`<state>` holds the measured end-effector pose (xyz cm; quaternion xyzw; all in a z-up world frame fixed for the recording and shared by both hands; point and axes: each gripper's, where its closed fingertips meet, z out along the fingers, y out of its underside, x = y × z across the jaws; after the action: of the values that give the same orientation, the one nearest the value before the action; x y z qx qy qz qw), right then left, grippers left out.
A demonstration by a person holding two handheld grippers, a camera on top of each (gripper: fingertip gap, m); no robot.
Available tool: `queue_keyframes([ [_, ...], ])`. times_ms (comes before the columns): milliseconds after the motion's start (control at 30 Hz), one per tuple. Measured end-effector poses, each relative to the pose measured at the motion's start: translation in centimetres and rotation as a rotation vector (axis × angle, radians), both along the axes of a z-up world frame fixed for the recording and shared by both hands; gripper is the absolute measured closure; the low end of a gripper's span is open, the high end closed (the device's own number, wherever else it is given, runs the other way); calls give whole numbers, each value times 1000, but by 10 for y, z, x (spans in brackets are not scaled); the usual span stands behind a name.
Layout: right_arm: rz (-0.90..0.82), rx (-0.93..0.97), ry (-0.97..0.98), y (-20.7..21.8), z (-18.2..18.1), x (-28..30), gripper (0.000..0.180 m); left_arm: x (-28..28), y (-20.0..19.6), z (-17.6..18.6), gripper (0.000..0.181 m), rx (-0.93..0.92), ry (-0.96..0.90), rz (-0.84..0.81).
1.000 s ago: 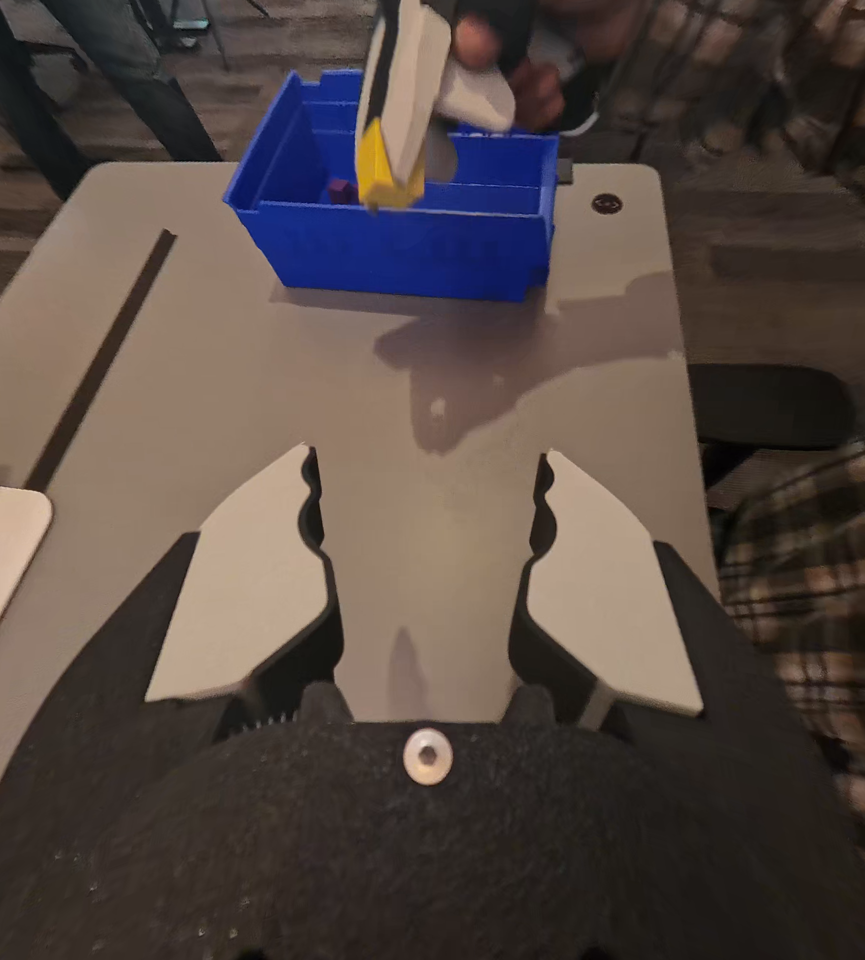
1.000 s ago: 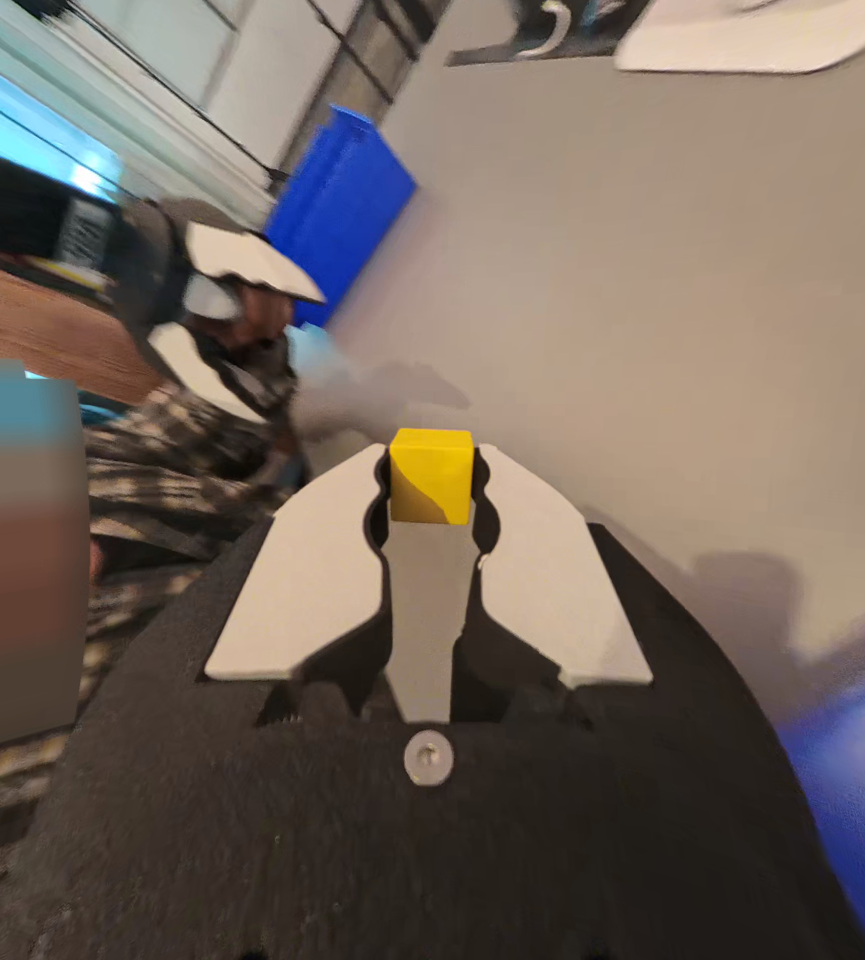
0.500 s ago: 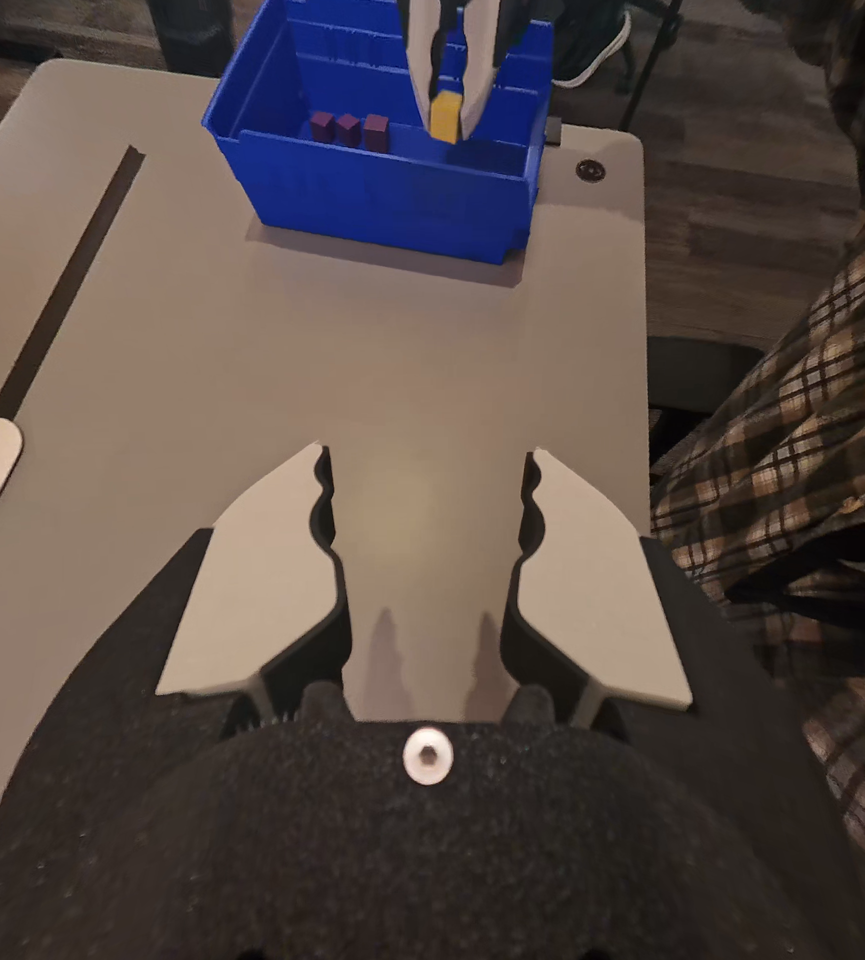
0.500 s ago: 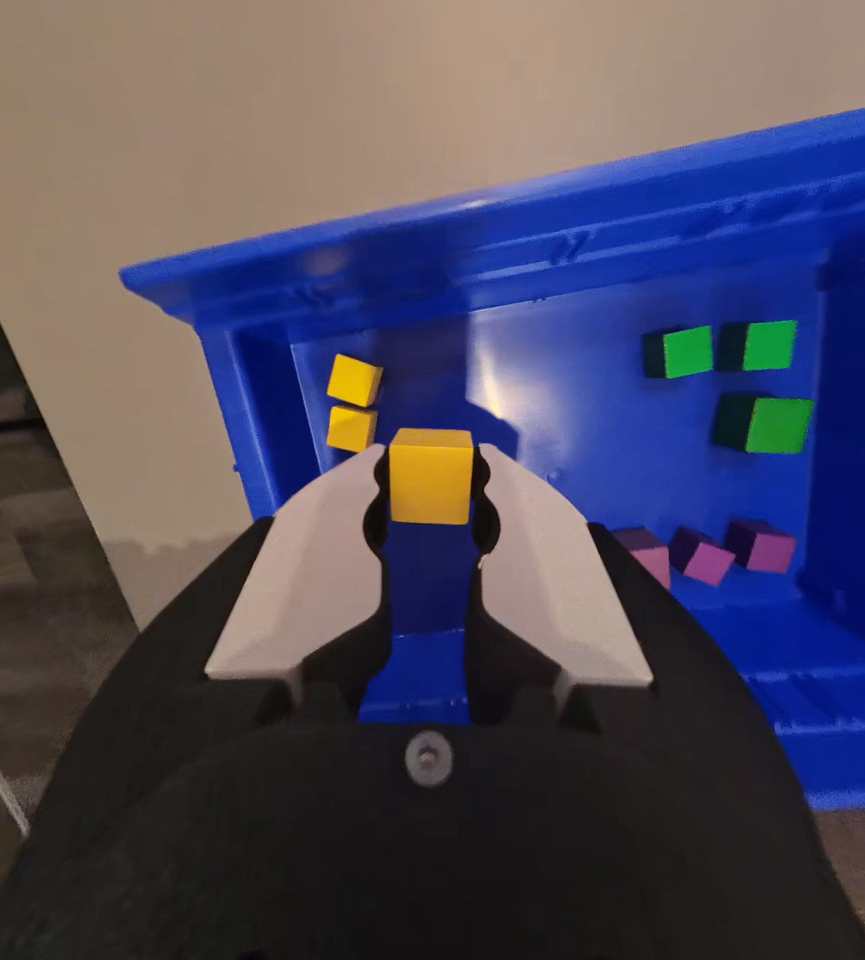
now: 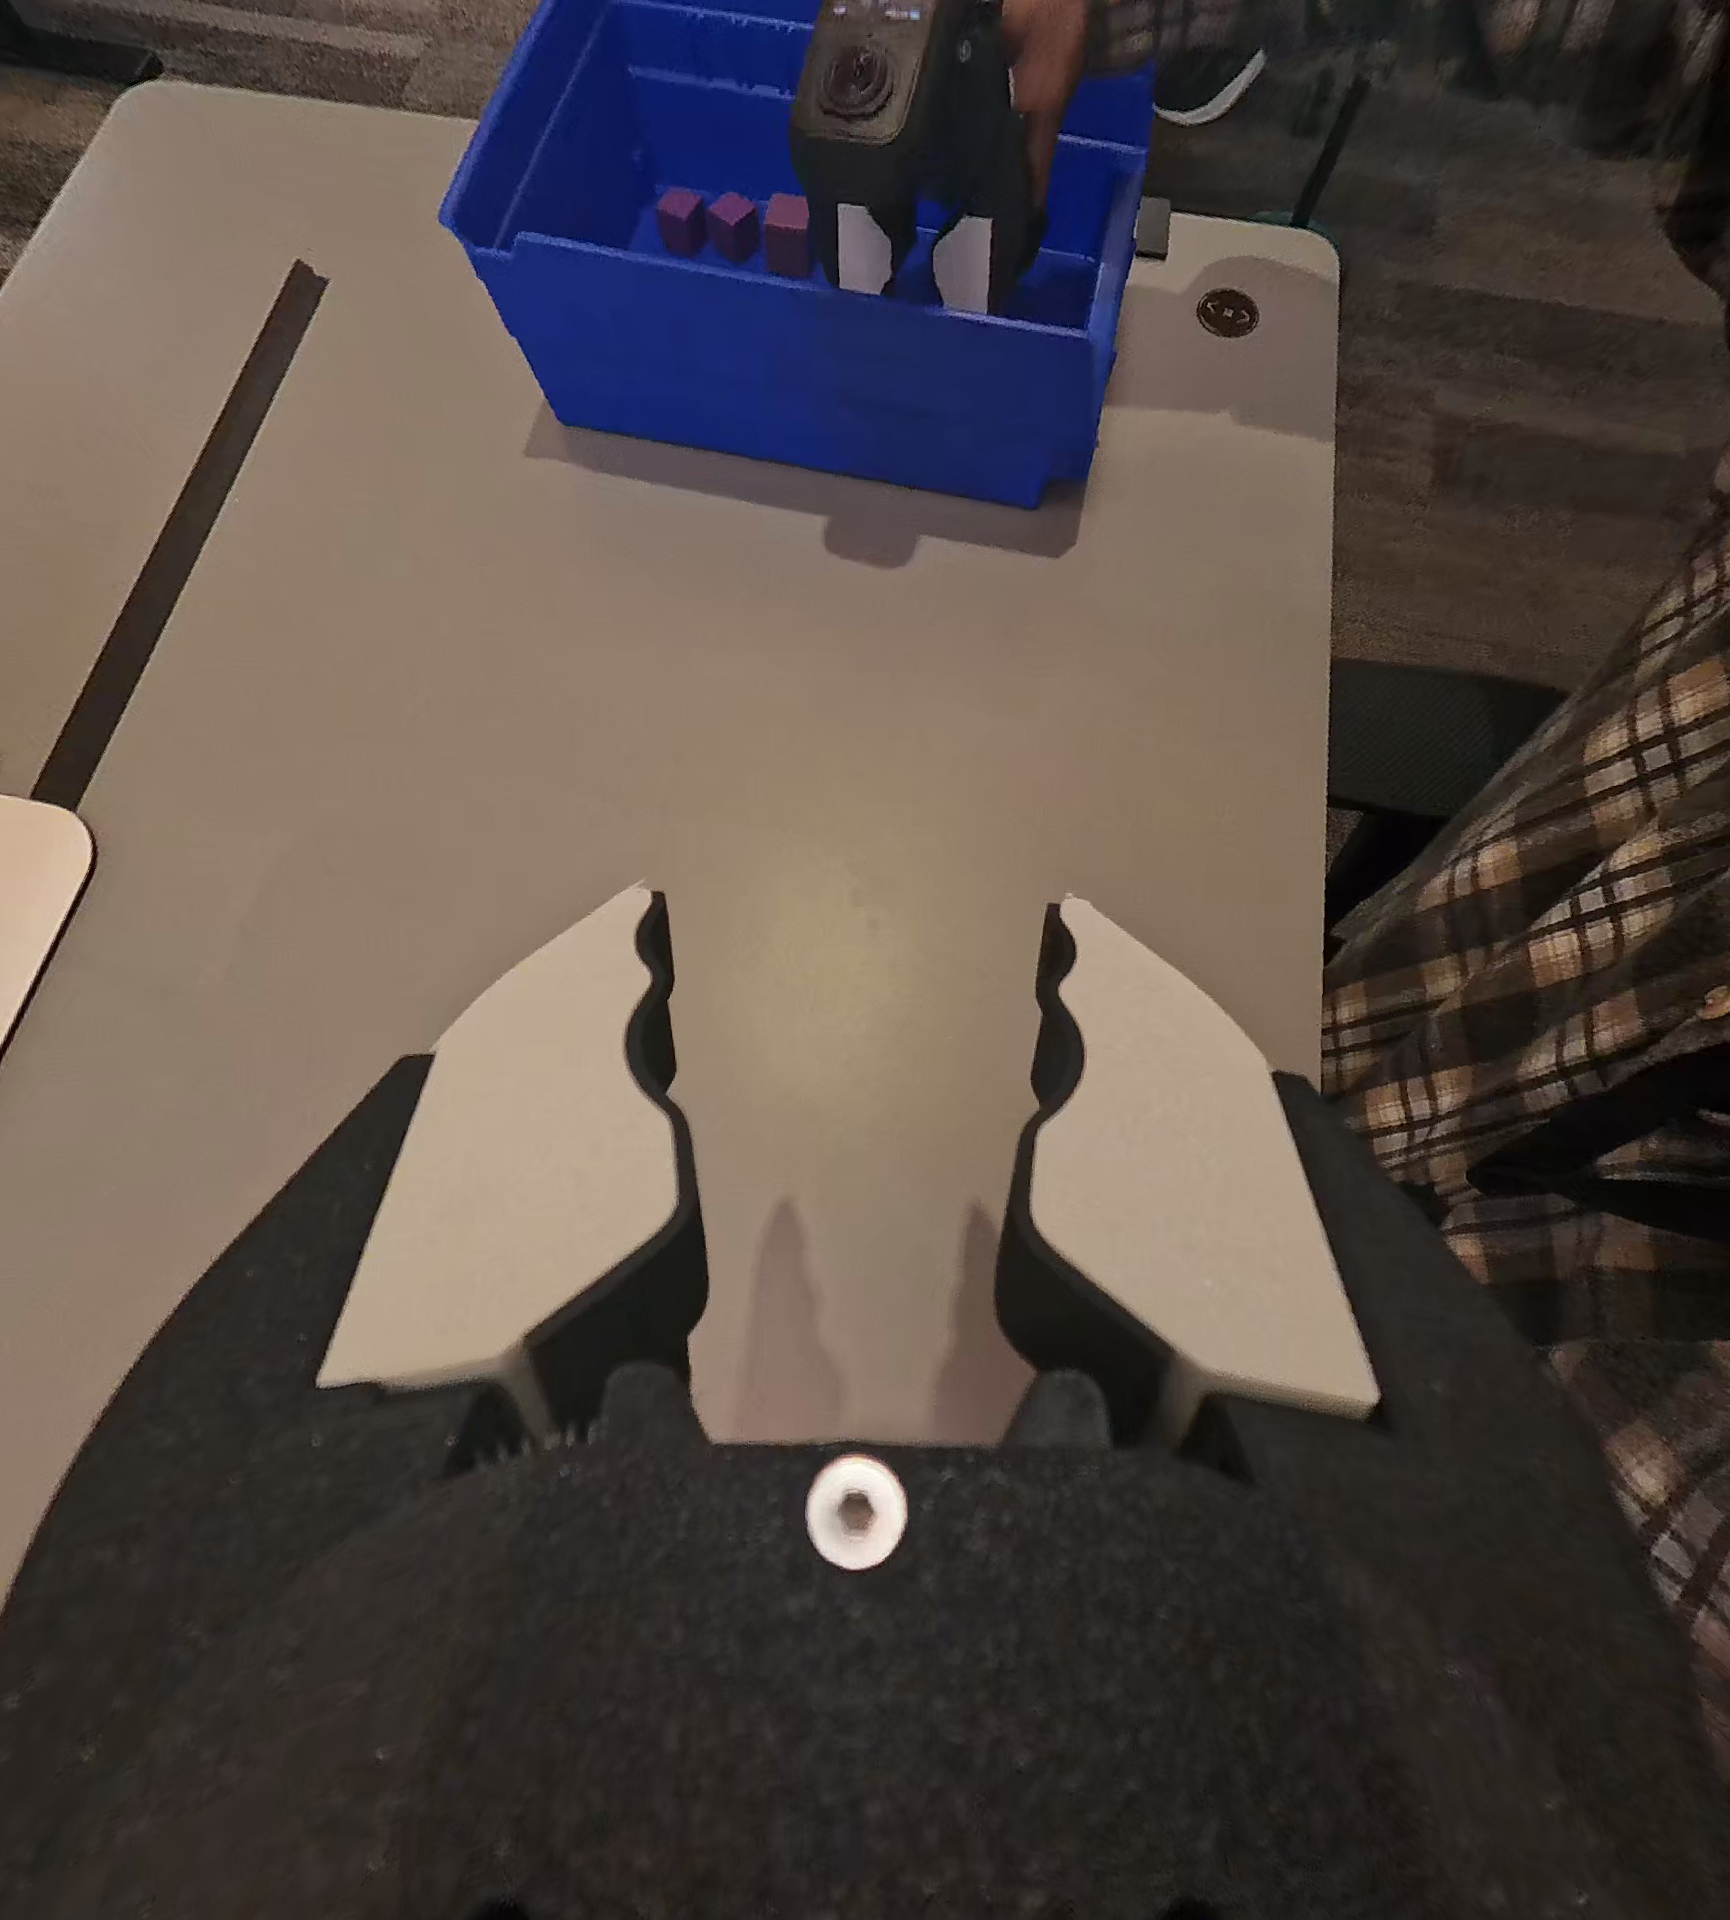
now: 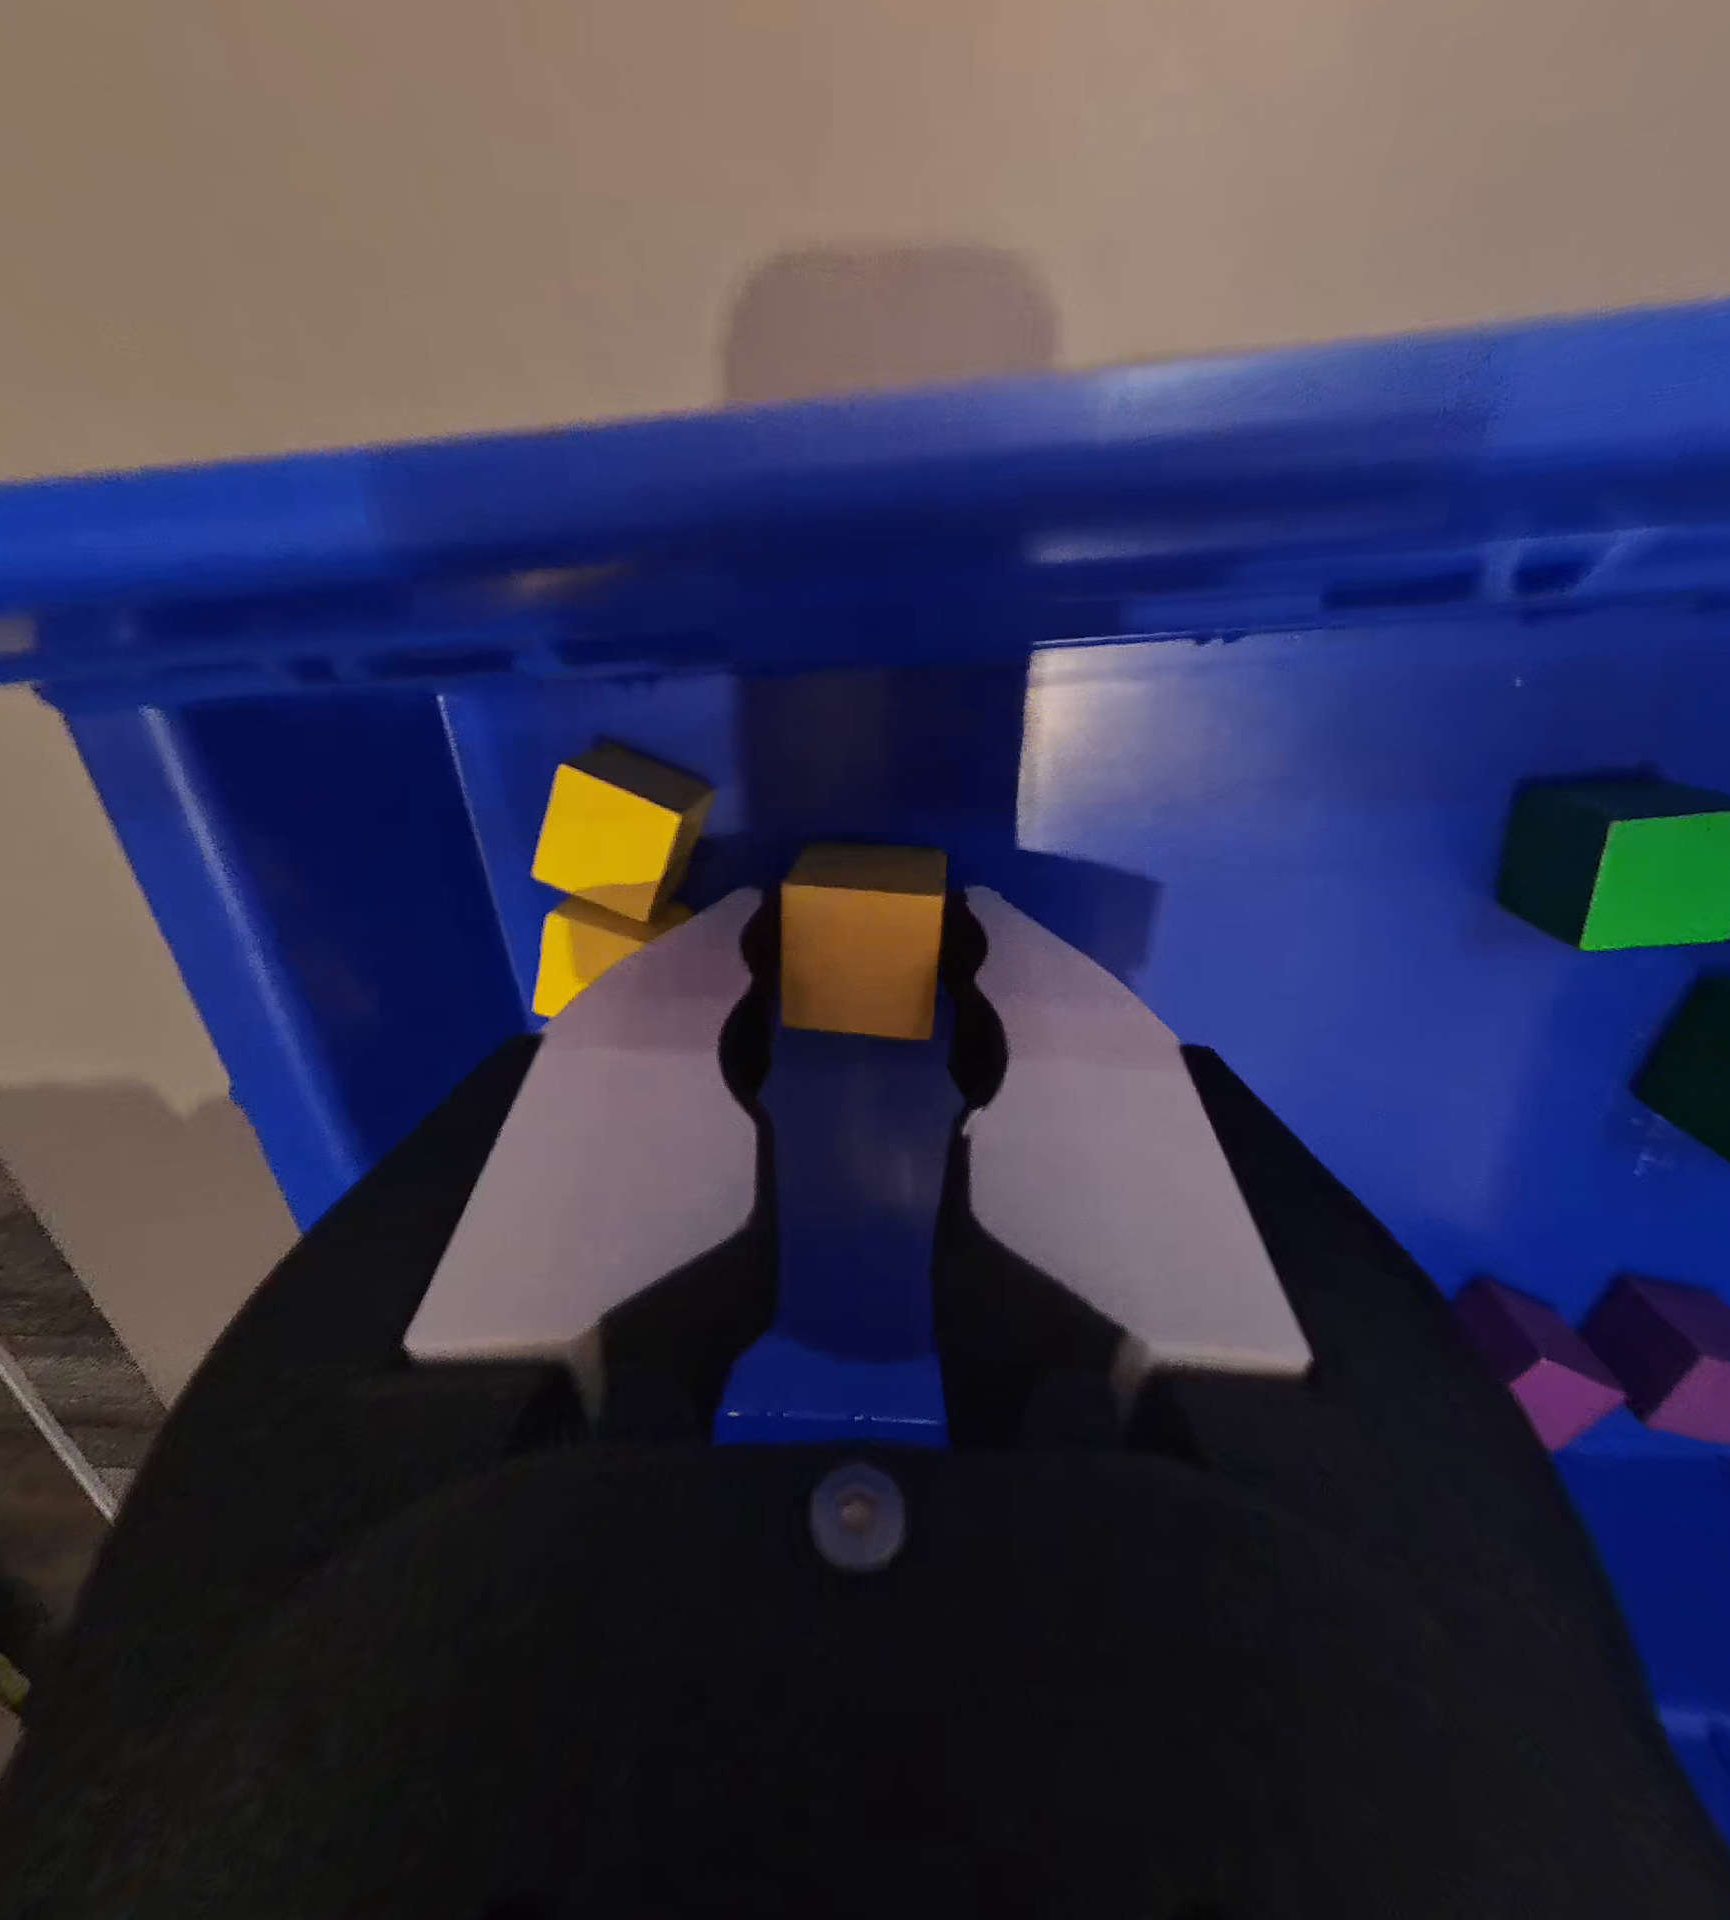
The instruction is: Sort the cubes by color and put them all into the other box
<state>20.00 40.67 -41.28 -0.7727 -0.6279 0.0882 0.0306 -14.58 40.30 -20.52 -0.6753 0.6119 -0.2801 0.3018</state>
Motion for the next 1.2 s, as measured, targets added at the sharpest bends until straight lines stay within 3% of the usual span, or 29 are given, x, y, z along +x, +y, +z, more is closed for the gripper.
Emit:
queue_keyframes([
  [167,-33,41,-25,6,25,7,135,-19,6,1,113,7,-13,35],
  [333,-158,136,-4,16,91,13,123,-56,20,8,113,24,-42,115],
  [467,-288,229,112,19,148,-11,115,-112,44,13,113,54,-35,249],
  [600,-410,263,258,11,175,-56,106,-201,83,19,113,71,-15,464],
  [767,-429,308,499,-12,171,-134,103,-339,120,13,112,63,70,740],
  [867,-419,293,707,-28,165,-189,106,-399,125,-7,113,5,108,809],
  [967,-373,312,799,-40,150,-227,108,-436,125,-34,115,-19,187,772],
  [1200,-328,279,791,-55,100,-277,106,-474,128,-104,112,-16,469,557],
])
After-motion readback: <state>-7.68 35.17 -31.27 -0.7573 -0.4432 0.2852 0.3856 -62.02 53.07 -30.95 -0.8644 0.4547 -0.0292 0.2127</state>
